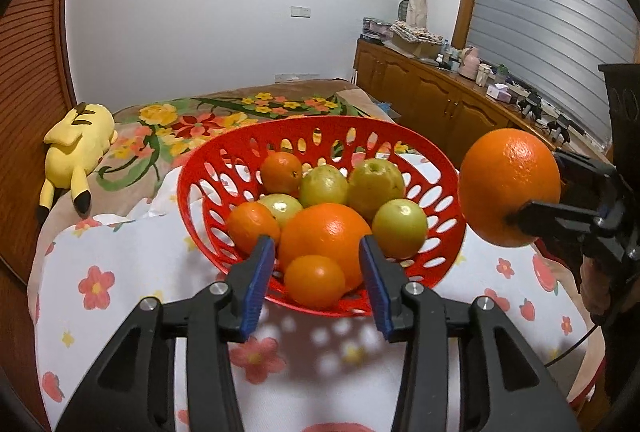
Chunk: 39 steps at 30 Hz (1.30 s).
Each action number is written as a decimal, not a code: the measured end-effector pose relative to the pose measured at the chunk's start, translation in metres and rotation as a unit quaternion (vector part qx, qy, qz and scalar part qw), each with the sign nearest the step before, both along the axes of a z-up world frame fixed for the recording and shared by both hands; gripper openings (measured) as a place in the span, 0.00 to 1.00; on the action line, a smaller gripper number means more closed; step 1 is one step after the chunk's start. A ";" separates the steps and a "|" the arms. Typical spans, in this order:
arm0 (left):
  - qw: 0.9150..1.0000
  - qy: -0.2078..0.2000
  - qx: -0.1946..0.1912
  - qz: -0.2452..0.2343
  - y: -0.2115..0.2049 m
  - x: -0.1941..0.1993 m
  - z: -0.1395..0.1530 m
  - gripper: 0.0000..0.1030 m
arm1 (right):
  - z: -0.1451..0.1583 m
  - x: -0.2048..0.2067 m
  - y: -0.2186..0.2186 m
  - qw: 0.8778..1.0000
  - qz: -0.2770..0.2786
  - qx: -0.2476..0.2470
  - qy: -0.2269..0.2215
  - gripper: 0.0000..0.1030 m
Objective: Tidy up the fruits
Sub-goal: 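Lift the small and large oranges and carry both over the red basket, then release the small orange with the left tool while the right tool lowers the large orange into the basket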
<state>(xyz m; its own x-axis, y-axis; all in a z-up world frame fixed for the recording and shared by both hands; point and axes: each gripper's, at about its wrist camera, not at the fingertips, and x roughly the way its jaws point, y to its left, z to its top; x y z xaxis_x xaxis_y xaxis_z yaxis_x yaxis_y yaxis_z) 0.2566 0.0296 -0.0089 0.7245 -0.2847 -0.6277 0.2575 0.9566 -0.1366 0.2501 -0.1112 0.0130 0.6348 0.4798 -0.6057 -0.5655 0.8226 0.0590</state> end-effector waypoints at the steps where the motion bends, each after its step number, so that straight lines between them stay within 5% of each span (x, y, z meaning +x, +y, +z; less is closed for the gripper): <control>1: 1.000 0.000 -0.001 0.002 0.002 0.002 0.000 0.43 | 0.001 0.003 0.001 1.000 0.002 -0.001 0.000 0.95; 23: 1.000 -0.003 -0.003 0.030 0.041 0.033 0.012 0.49 | -0.006 0.085 0.058 0.998 0.034 -0.050 0.020 0.95; 39: 0.999 -0.004 -0.001 0.043 0.061 0.032 0.013 0.49 | -0.024 0.103 0.094 0.995 0.060 -0.071 0.047 0.96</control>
<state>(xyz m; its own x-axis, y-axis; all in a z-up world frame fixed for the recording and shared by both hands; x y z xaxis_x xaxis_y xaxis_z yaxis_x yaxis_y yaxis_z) 0.2886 0.0905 0.0037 0.7507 -0.2229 -0.6219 0.1759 0.9748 -0.1371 0.3534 -0.0170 -0.0109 0.5161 0.4532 -0.7268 -0.6572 0.7537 0.0033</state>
